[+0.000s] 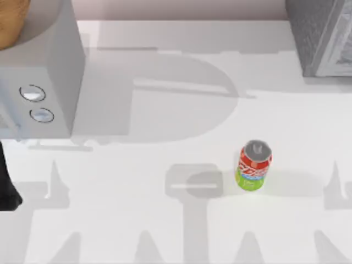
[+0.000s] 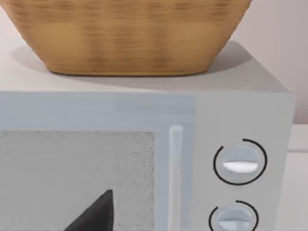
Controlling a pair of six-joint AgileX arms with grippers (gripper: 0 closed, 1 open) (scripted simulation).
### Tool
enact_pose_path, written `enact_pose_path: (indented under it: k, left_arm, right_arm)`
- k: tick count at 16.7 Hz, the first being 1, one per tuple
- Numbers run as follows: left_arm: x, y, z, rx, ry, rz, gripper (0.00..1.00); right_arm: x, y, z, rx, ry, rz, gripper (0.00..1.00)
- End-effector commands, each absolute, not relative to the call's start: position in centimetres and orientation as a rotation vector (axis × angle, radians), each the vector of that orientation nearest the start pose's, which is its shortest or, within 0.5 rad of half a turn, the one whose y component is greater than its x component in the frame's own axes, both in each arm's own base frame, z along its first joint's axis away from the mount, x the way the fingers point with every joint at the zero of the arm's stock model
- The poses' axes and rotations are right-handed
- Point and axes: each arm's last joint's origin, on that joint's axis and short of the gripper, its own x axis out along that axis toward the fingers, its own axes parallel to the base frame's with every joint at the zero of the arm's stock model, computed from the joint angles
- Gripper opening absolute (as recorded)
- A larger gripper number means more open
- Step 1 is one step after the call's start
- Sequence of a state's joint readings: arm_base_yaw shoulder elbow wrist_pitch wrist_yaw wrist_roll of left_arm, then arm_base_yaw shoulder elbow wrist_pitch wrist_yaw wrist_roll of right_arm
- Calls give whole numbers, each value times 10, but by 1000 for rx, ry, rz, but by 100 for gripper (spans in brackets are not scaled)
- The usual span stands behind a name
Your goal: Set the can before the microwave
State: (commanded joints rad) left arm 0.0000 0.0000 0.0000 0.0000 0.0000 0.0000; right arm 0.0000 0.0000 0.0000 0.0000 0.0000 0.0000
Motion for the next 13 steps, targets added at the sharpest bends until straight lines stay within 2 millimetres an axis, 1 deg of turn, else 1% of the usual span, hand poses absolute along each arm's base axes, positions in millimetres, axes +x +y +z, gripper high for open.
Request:
enact_pose_path:
  k: [3, 6, 8, 10, 13]
  left_arm:
    - [106, -2, 162, -1, 5, -4, 100]
    - [107, -5, 179, -4, 55, -36, 100]
    - [110, -9, 200, -6, 116, -75, 100]
    - [117, -15, 226, -5, 195, -124, 100]
    - [139, -31, 269, 8, 342, -210, 100]
  right_arm:
    - [106, -1, 160, 0, 0, 0, 100]
    - [106, -1, 160, 0, 0, 0, 100]
    - [106, -1, 160, 0, 0, 0, 100]
    - [106, -1, 160, 0, 0, 0, 100]
    - [106, -1, 160, 0, 0, 0, 100]
